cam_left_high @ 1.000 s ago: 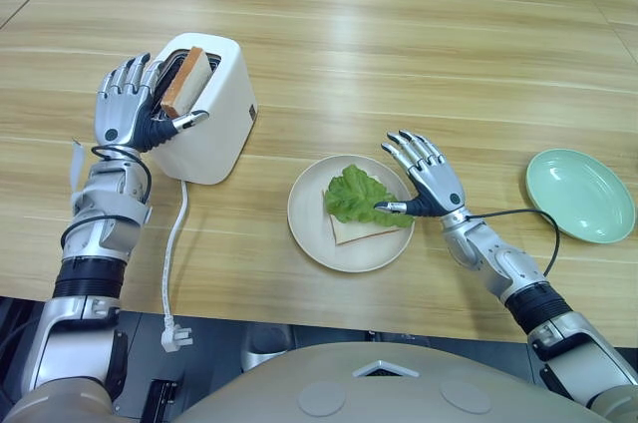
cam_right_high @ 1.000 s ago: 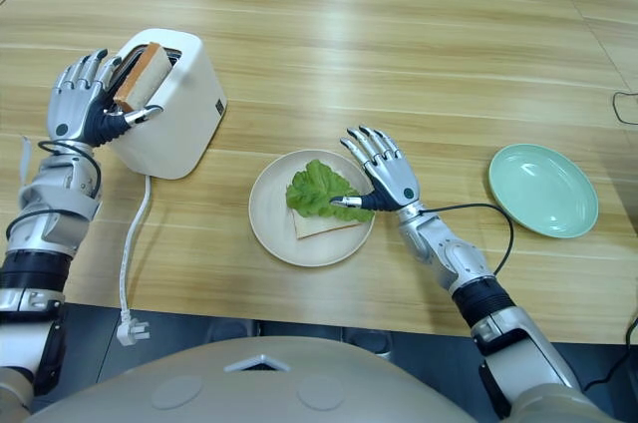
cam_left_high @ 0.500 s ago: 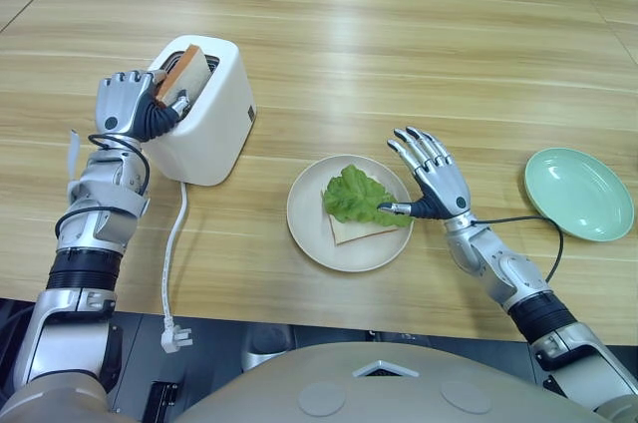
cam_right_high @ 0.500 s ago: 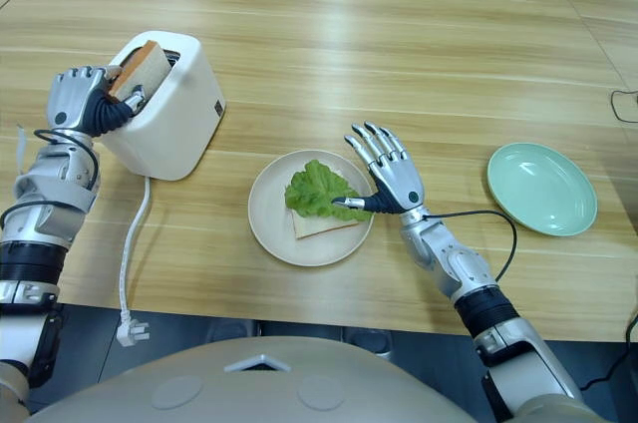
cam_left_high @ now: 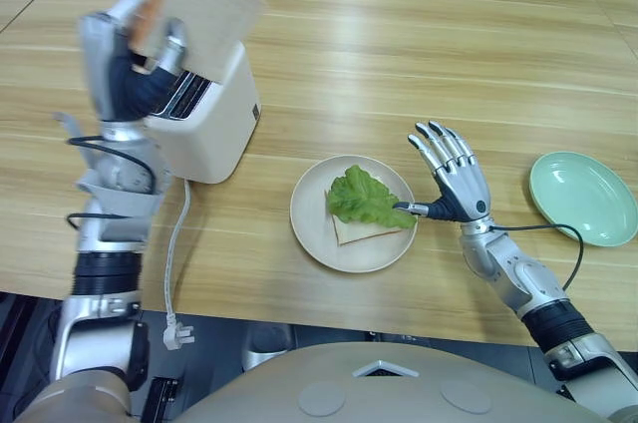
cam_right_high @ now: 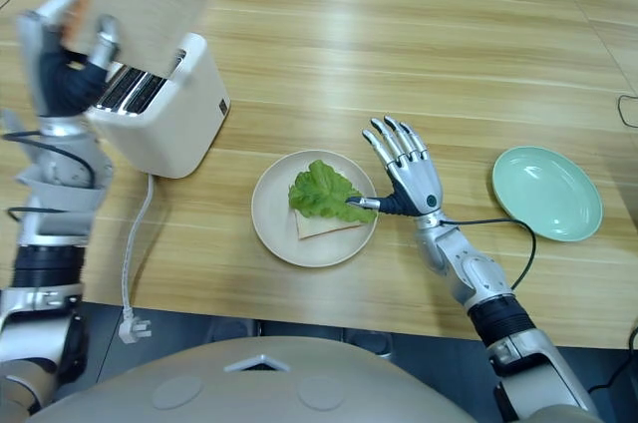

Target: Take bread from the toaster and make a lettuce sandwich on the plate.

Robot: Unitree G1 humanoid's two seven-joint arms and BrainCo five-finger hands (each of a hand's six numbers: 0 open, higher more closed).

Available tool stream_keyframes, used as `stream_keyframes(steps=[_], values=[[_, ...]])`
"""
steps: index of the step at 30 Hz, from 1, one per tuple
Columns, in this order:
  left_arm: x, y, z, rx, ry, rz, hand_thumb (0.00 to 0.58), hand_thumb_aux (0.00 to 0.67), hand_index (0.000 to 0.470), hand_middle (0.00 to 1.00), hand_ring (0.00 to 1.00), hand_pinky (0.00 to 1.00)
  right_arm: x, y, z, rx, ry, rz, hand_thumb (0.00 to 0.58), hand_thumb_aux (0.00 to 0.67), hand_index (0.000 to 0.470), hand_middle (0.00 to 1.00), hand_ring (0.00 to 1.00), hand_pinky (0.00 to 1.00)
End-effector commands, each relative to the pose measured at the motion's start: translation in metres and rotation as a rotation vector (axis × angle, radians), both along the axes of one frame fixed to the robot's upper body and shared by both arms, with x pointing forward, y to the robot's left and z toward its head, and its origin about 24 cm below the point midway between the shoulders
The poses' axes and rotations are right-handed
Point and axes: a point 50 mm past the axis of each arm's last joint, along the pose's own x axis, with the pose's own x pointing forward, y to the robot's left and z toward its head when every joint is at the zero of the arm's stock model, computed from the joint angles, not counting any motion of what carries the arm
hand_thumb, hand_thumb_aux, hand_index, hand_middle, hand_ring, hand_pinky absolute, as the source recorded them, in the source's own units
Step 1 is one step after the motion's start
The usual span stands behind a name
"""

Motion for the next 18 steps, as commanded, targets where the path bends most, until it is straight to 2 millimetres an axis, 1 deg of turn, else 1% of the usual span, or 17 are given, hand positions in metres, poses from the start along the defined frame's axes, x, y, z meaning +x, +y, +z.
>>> stream_keyframes(steps=[1, 5, 6, 10, 13, 18], values=[[-0.006, -0.032, -0.037, -0.031, 0.286, -0.28, 0.58, 0.67, 0.46, 1.0, 1.0, 1.0, -0.008, -0.003, 0.012, 0.014, -0.063, 0.028, 0.0, 0.0, 0.0, 0.0, 0.0, 0.0], [-0.011, -0.053, -0.079, -0.052, 0.547, -0.427, 0.58, 0.67, 0.46, 1.0, 1.0, 1.0, -0.018, 0.006, 0.014, 0.004, -0.056, 0.122, 0.0, 0.0, 0.0, 0.0, 0.0, 0.0], [-0.014, -0.058, -0.088, -0.043, 0.588, -0.45, 0.58, 0.67, 0.46, 1.0, 1.0, 1.0, -0.02, 0.009, 0.013, 0.0, -0.049, 0.143, 0.0, 0.0, 0.0, 0.0, 0.0, 0.0], [-0.02, -0.069, -0.113, -0.03, 0.707, -0.51, 0.58, 0.67, 0.46, 1.0, 1.0, 1.0, -0.025, 0.021, 0.011, -0.024, -0.025, 0.216, 0.0, 0.0, 0.0, 0.0, 0.0, 0.0], [-0.022, -0.075, -0.127, -0.017, 0.771, -0.54, 0.58, 0.67, 0.46, 1.0, 1.0, 1.0, -0.029, 0.028, 0.008, -0.038, 0.009, 0.266, 0.0, 0.0, 0.0, 0.0, 0.0, 0.0], [-0.018, -0.08, -0.136, 0.012, 0.808, -0.568, 0.58, 0.67, 0.46, 1.0, 1.0, 1.0, -0.035, 0.034, -0.001, -0.069, 0.078, 0.316, 0.0, 0.0, 0.0, 0.0, 0.0, 0.0]])
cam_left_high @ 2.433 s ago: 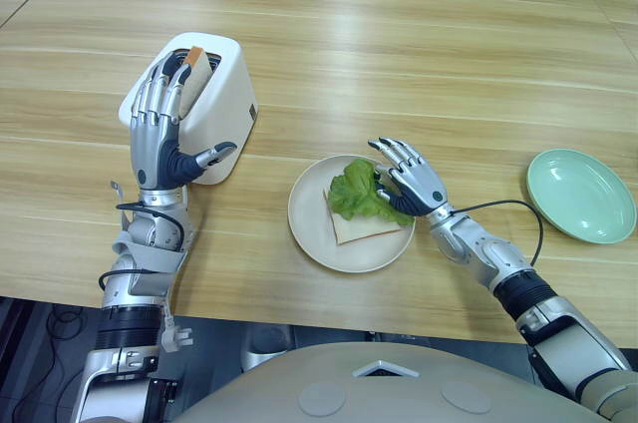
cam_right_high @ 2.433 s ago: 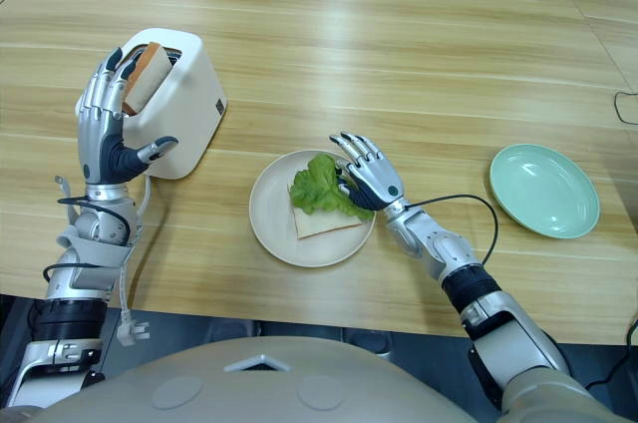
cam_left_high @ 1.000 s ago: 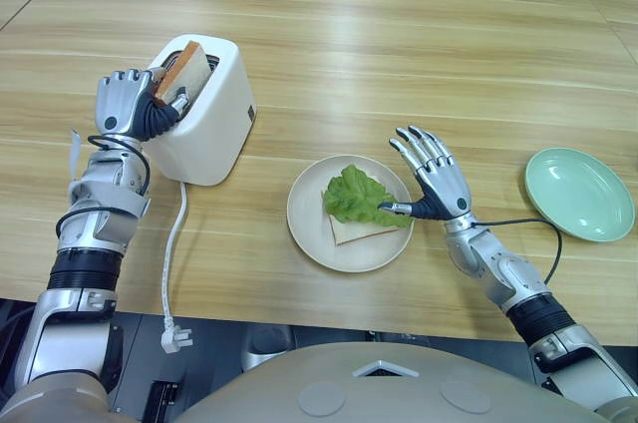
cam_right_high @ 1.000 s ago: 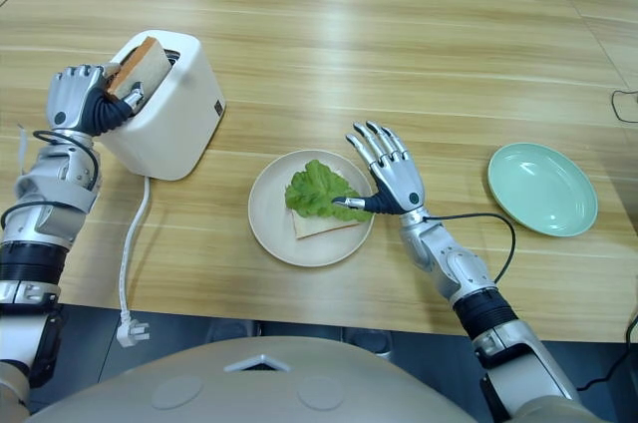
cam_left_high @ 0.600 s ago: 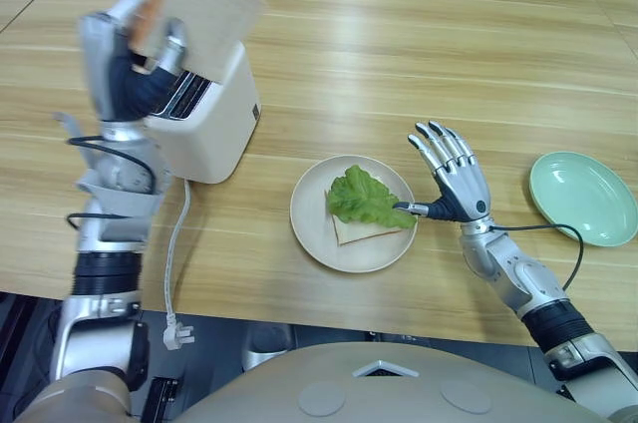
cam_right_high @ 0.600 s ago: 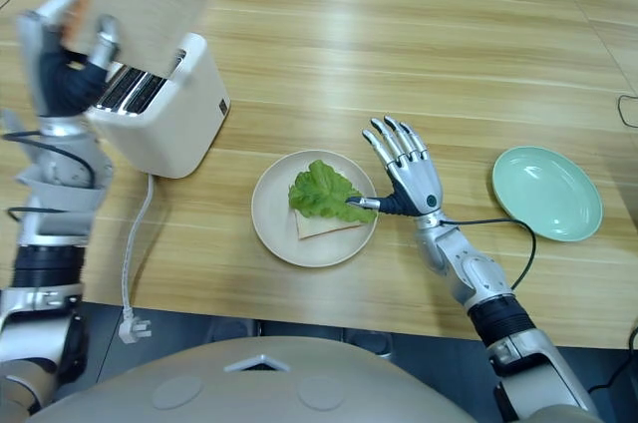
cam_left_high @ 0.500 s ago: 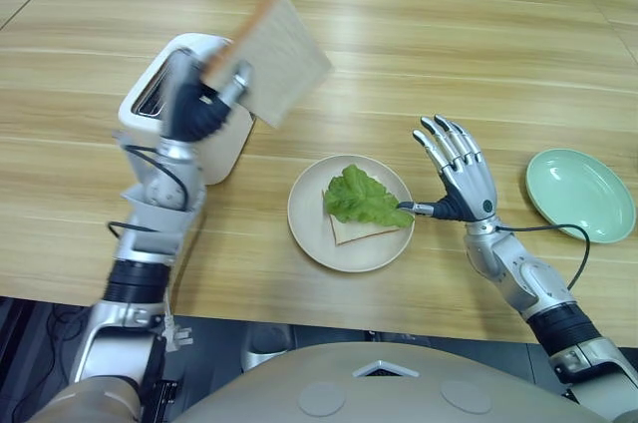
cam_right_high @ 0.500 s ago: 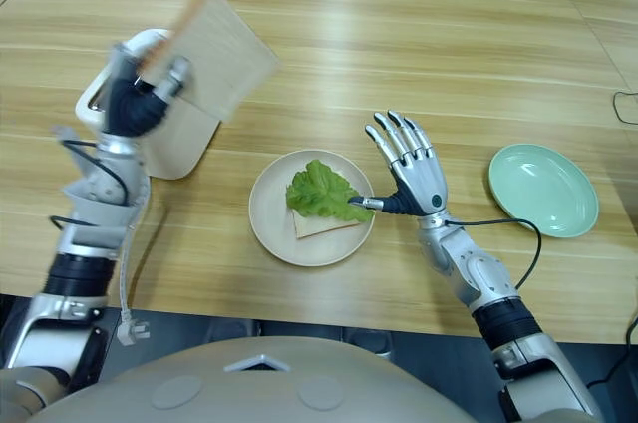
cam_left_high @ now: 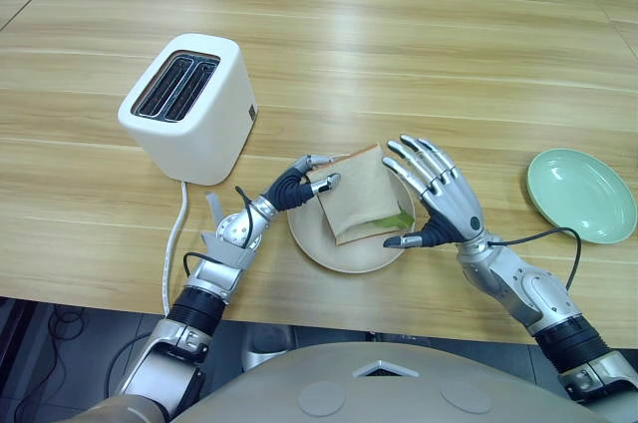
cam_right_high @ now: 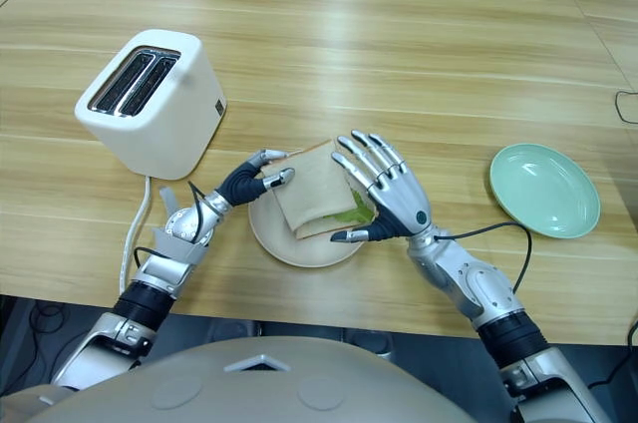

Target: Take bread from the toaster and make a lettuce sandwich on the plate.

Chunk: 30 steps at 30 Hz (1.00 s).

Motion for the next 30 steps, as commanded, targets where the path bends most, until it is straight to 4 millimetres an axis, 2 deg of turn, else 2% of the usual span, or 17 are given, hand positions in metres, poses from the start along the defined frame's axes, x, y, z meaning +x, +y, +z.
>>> stream_keyframes(steps=[1, 12, 16, 22, 26, 30], values=[[0.006, -0.003, -0.005, 0.033, 0.013, -0.028, 0.58, 0.67, 0.46, 1.0, 1.0, 1.0, -0.007, 0.005, -0.008, -0.047, 0.058, 0.049, 0.0, 0.0, 0.0, 0.0, 0.0, 0.0], [0.022, 0.002, -0.031, 0.166, 0.052, 0.035, 0.58, 0.67, 0.46, 1.0, 1.0, 1.0, -0.026, 0.015, -0.031, -0.087, 0.213, 0.132, 0.0, 0.0, 0.0, 0.0, 0.0, 0.0], [0.022, 0.001, -0.039, 0.21, 0.059, 0.031, 0.58, 0.67, 0.46, 1.0, 1.0, 1.0, -0.033, 0.014, -0.051, -0.134, 0.328, 0.141, 0.0, 0.0, 0.0, 0.0, 0.0, 0.0], [0.016, -0.005, -0.046, 0.223, 0.069, -0.015, 0.58, 0.67, 0.46, 1.0, 1.0, 1.0, -0.028, 0.012, -0.084, -0.258, 0.534, 0.128, 0.0, 0.0, 0.0, 0.0, 0.0, 0.0], [0.012, -0.007, -0.049, 0.24, 0.072, -0.049, 0.58, 0.67, 0.46, 1.0, 1.0, 1.0, -0.023, 0.012, -0.083, -0.226, 0.587, 0.128, 0.0, 0.0, 0.0, 0.0, 0.0, 0.0], [0.013, -0.005, -0.049, 0.28, 0.049, -0.042, 0.58, 0.67, 0.46, 1.0, 1.0, 1.0, -0.028, 0.009, -0.084, -0.23, 0.653, 0.14, 0.0, 0.0, 0.0, 0.0, 0.0, 0.0]])
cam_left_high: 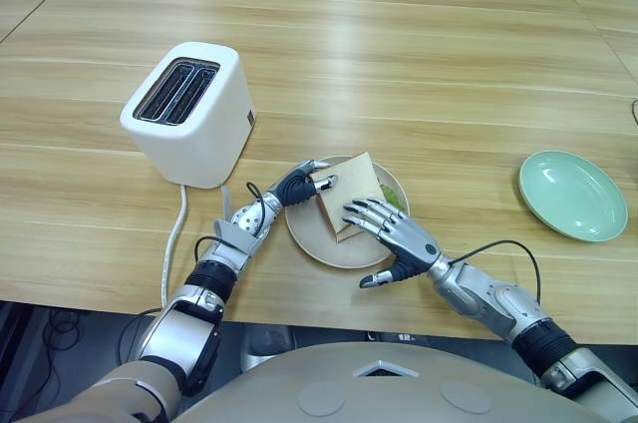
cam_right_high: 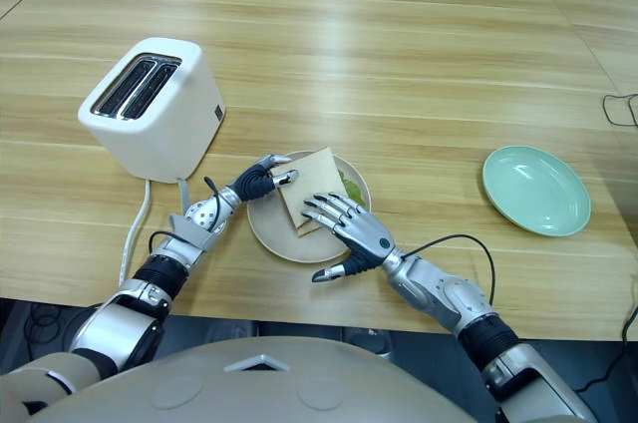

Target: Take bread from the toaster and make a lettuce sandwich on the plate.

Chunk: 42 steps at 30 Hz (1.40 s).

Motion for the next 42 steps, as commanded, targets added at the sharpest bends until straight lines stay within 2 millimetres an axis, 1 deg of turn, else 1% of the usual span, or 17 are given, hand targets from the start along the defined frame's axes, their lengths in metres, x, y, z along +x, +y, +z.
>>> stream_keyframes(steps=[1, 2, 3, 4, 8, 11, 15, 17, 20, 22, 23, 24, 25, 26, 27, 34, 42], values=[[-0.012, -0.006, -0.014, 0.104, 0.022, -0.077, 0.58, 0.67, 0.46, 1.0, 1.0, 1.0, -0.013, -0.011, -0.02, -0.106, 0.168, -0.003, 0.0, 0.0, 0.0, 0.0, 0.0, 0.0], [-0.01, -0.004, -0.01, 0.126, -0.013, -0.067, 0.58, 0.67, 0.46, 1.0, 1.0, 1.0, -0.015, -0.012, -0.02, -0.1, 0.185, 0.001, 0.0, 0.0, 0.0, 0.0, 0.0, 0.0], [-0.006, 0.001, -0.005, 0.16, -0.07, -0.041, 0.255, 0.168, 0.115, 1.0, 1.0, 1.0, -0.016, -0.012, -0.019, -0.097, 0.202, 0.006, 0.0, 0.0, 0.0, 0.0, 0.0, 0.0], [-0.002, 0.007, 0.003, 0.198, -0.141, -0.002, 0.0, 0.0, 0.0, 1.0, 1.0, 1.0, -0.018, -0.012, -0.019, -0.098, 0.217, 0.011, 0.0, 0.0, 0.0, 0.0, 0.0, 0.0], [0.02, 0.051, 0.066, 0.317, -0.568, 0.295, 0.0, 0.0, 0.0, 1.0, 1.0, 1.0, -0.022, -0.014, -0.018, -0.107, 0.256, 0.023, 0.0, 0.0, 0.0, 0.0, 0.0, 0.0], [0.017, 0.088, 0.117, 0.367, -0.84, 0.519, 0.0, 0.0, 0.0, 1.0, 1.0, 1.0, -0.02, -0.014, -0.014, -0.1, 0.24, 0.022, 0.0, 0.0, 0.0, 0.0, 0.0, 0.0], [-0.005, 0.097, 0.138, 0.333, -0.952, 0.559, 0.0, 0.0, 0.0, 1.0, 1.0, 1.0, -0.006, -0.007, 0.009, 0.039, 0.1, -0.005, 0.0, 0.0, 0.0, 0.0, 0.0, 0.0], [-0.015, 0.086, 0.128, 0.221, -0.854, 0.465, 0.0, 0.0, 0.0, 1.0, 1.0, 1.0, -0.002, -0.005, 0.029, 0.205, 0.058, -0.025, 0.0, 0.0, 0.0, 0.0, 0.0, 0.0], [-0.049, 0.06, 0.092, 0.046, -0.578, 0.181, 0.0, 0.0, 0.0, 1.0, 1.0, 1.0, -0.004, -0.011, 0.07, 0.624, 0.153, -0.049, 0.0, 0.0, 0.0, 0.0, 0.0, 0.0], [-0.073, 0.053, 0.077, 0.035, -0.463, 0.032, 0.198, 0.126, 0.087, 1.0, 1.0, 1.0, -0.008, -0.022, 0.074, 0.666, 0.242, -0.046, 0.0, 0.0, 0.0, 0.0, 0.0, 0.0], [-0.083, 0.053, 0.072, 0.023, -0.406, -0.008, 0.478, 0.389, 0.267, 1.0, 1.0, 1.0, -0.011, -0.028, 0.071, 0.642, 0.278, -0.049, 0.0, 0.0, 0.0, 0.0, 0.0, 0.0], [-0.091, 0.054, 0.069, 0.005, -0.354, -0.03, 0.576, 0.615, 0.422, 1.0, 1.0, 1.0, -0.015, -0.033, 0.065, 0.591, 0.307, -0.049, 0.0, 0.0, 0.0, 0.01, 0.01, 0.01], [-0.098, 0.054, 0.065, -0.006, -0.307, -0.048, 0.58, 0.67, 0.46, 1.0, 1.0, 1.0, -0.019, -0.036, 0.059, 0.526, 0.331, -0.043, 0.0, 0.0, 0.0, 0.5, 0.5, 0.5], [-0.106, 0.054, 0.06, -0.002, -0.259, -0.072, 0.58, 0.67, 0.46, 1.0, 1.0, 1.0, -0.025, -0.037, 0.05, 0.447, 0.364, -0.03, 0.449, 0.352, 0.242, 0.78, 0.78, 0.78], [-0.114, 0.054, 0.053, 0.013, -0.216, -0.098, 0.58, 0.67, 0.46, 1.0, 1.0, 1.0, -0.032, -0.038, 0.042, 0.387, 0.405, -0.018, 0.58, 0.67, 0.46, 1.0, 1.0, 1.0], [-0.156, 0.041, 0.013, 0.147, 0.005, -0.241, 0.58, 0.67, 0.46, 1.0, 1.0, 1.0, -0.068, -0.034, 0.014, 0.188, 0.552, 0.083, 0.58, 0.67, 0.46, 1.0, 1.0, 1.0], [-0.147, 0.026, -0.015, 0.284, 0.021, -0.268, 0.58, 0.67, 0.46, 1.0, 1.0, 1.0, -0.05, -0.015, -0.002, 0.115, 0.483, 0.012, 0.58, 0.67, 0.46, 1.0, 1.0, 1.0]])
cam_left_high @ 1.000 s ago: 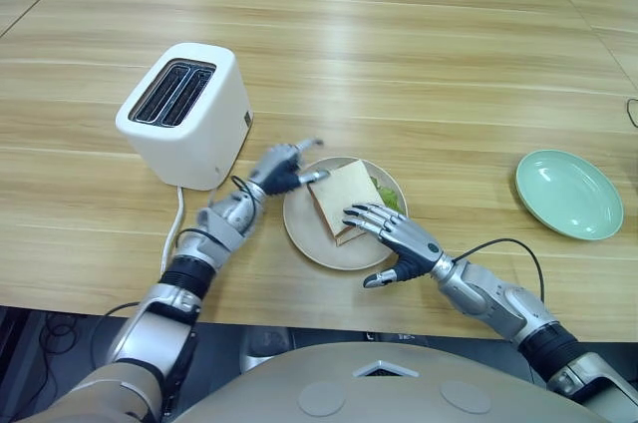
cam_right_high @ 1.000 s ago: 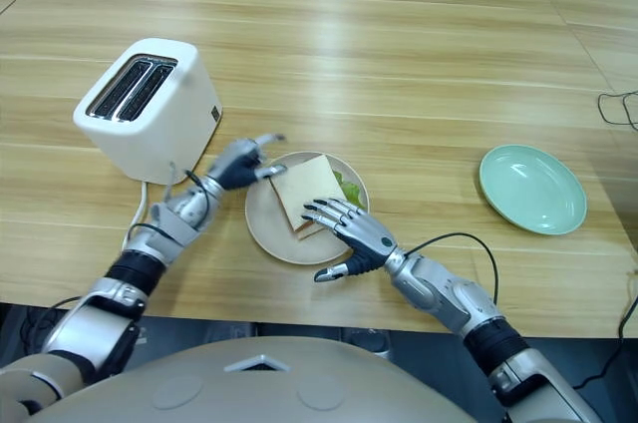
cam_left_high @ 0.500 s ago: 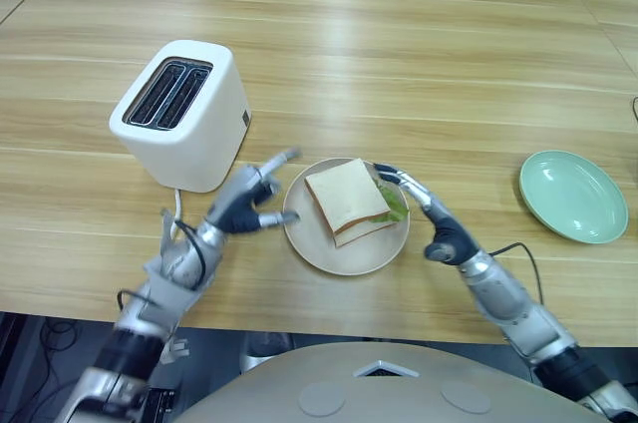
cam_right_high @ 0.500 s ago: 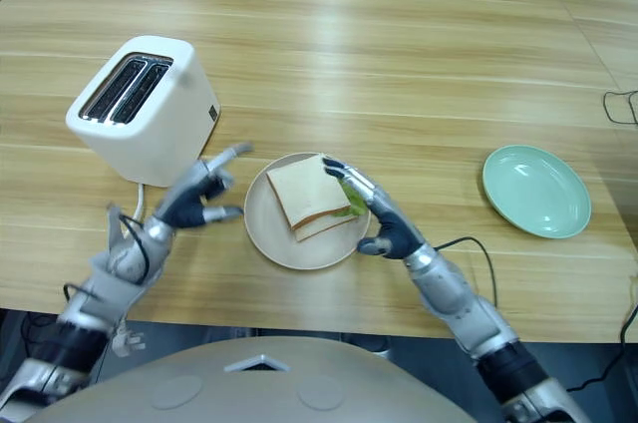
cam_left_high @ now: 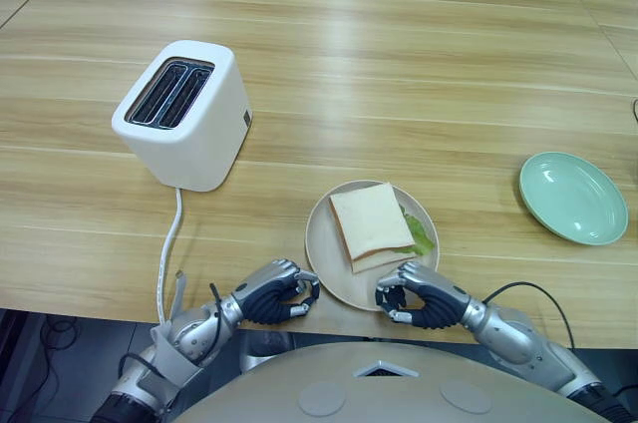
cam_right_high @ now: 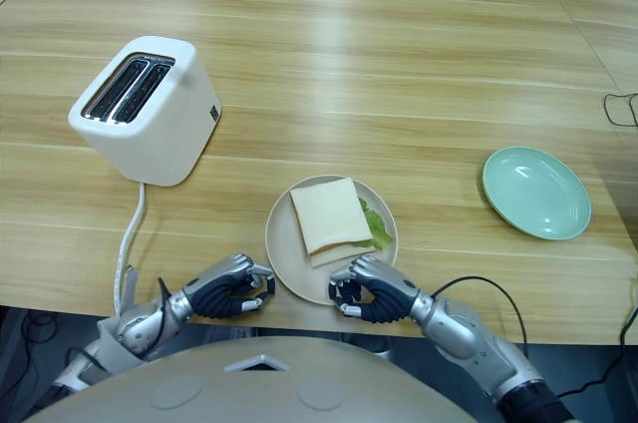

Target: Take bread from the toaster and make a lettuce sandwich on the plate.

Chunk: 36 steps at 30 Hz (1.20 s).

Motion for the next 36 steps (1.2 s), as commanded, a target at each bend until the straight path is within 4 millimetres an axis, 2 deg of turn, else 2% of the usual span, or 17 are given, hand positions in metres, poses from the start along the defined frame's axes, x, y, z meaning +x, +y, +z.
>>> stream_keyframes(steps=[1, 7, 17, 21, 25, 27, 31, 36], values=[[0.007, -0.003, -0.017, 0.085, 0.018, 0.001, 0.58, 0.67, 0.46, 1.0, 1.0, 1.0, 0.015, 0.002, -0.011, -0.084, -0.032, -0.06, 0.58, 0.67, 0.46, 1.0, 1.0, 1.0], [0.033, -0.01, -0.019, 0.101, -0.071, 0.045, 0.58, 0.67, 0.46, 1.0, 1.0, 1.0, 0.038, 0.011, -0.007, -0.102, -0.155, -0.116, 0.58, 0.67, 0.46, 1.0, 1.0, 1.0], [0.038, -0.009, -0.018, 0.095, -0.123, 0.074, 0.58, 0.67, 0.46, 1.0, 1.0, 1.0, 0.051, 0.002, 0.008, -0.1, -0.274, -0.167, 0.58, 0.67, 0.46, 1.0, 1.0, 1.0], [0.039, -0.008, -0.015, 0.084, -0.132, 0.077, 0.58, 0.67, 0.46, 1.0, 1.0, 1.0, 0.043, 0.002, 0.024, 0.032, -0.27, -0.138, 0.58, 0.67, 0.46, 1.0, 1.0, 1.0], [0.034, -0.009, -0.012, 0.061, -0.135, 0.048, 0.58, 0.67, 0.46, 1.0, 1.0, 1.0, 0.036, -0.009, 0.049, 0.177, -0.251, -0.149, 0.58, 0.67, 0.46, 1.0, 1.0, 1.0], [0.028, -0.012, -0.007, 0.021, -0.124, 0.022, 0.58, 0.67, 0.46, 1.0, 1.0, 1.0, 0.024, -0.015, 0.054, 0.194, -0.197, -0.11, 0.58, 0.67, 0.46, 1.0, 1.0, 1.0], [0.017, -0.016, -0.003, -0.008, -0.094, -0.027, 0.58, 0.67, 0.46, 1.0, 1.0, 1.0, 0.005, -0.03, 0.047, 0.1, -0.063, -0.036, 0.58, 0.67, 0.46, 1.0, 1.0, 1.0], [0.008, -0.021, -0.008, -0.003, -0.042, -0.083, 0.58, 0.67, 0.46, 1.0, 1.0, 1.0, -0.011, -0.043, 0.015, -0.129, 0.089, 0.032, 0.58, 0.67, 0.46, 1.0, 1.0, 1.0]])
